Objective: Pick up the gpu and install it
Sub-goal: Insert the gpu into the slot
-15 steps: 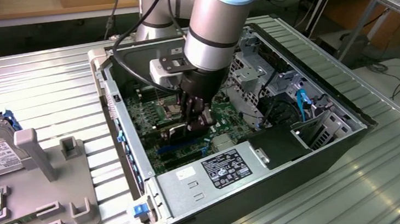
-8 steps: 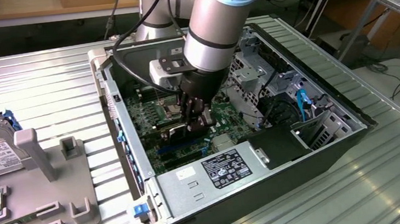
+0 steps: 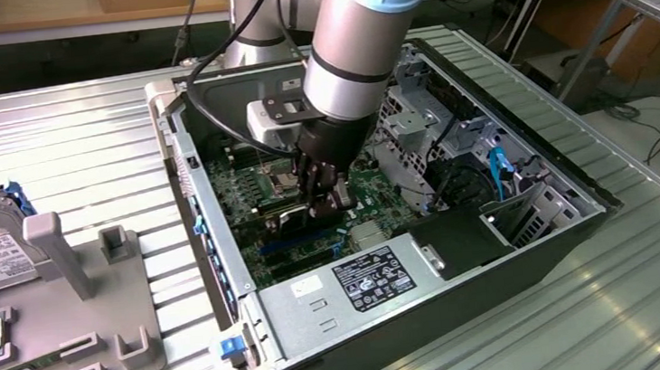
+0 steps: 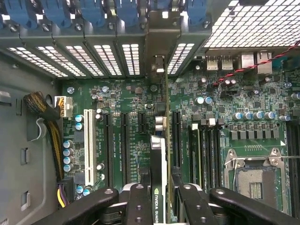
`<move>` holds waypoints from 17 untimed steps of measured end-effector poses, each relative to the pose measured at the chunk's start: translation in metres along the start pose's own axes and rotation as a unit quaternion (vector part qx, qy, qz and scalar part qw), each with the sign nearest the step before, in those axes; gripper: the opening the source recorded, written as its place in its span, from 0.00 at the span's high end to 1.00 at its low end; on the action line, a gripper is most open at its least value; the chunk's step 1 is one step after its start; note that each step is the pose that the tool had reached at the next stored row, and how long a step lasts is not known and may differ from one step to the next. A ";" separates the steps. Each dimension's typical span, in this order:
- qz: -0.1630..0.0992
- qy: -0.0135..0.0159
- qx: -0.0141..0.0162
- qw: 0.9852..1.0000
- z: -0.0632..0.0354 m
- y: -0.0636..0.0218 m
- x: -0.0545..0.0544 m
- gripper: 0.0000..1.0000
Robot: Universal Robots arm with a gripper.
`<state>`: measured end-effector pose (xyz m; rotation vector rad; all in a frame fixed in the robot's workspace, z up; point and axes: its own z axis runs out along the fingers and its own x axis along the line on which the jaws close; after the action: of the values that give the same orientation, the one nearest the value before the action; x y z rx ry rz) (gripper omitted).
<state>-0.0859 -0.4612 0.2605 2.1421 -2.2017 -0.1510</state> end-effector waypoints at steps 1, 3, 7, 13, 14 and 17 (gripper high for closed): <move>-0.001 0.000 0.000 1.000 0.0001 0.0000 0.000 0.73; -0.002 0.000 0.000 1.000 -0.0001 0.0000 0.000 0.73; -0.003 0.001 -0.002 1.000 -0.0005 0.0000 0.000 0.73; -0.003 0.001 -0.002 1.000 -0.0004 0.0000 0.000 0.73; -0.003 0.001 -0.002 1.000 -0.0003 0.0000 0.000 0.73; -0.003 0.001 -0.002 1.000 -0.0019 0.0001 0.000 0.73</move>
<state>-0.0858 -0.4612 0.2624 2.1459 -2.1927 -0.1527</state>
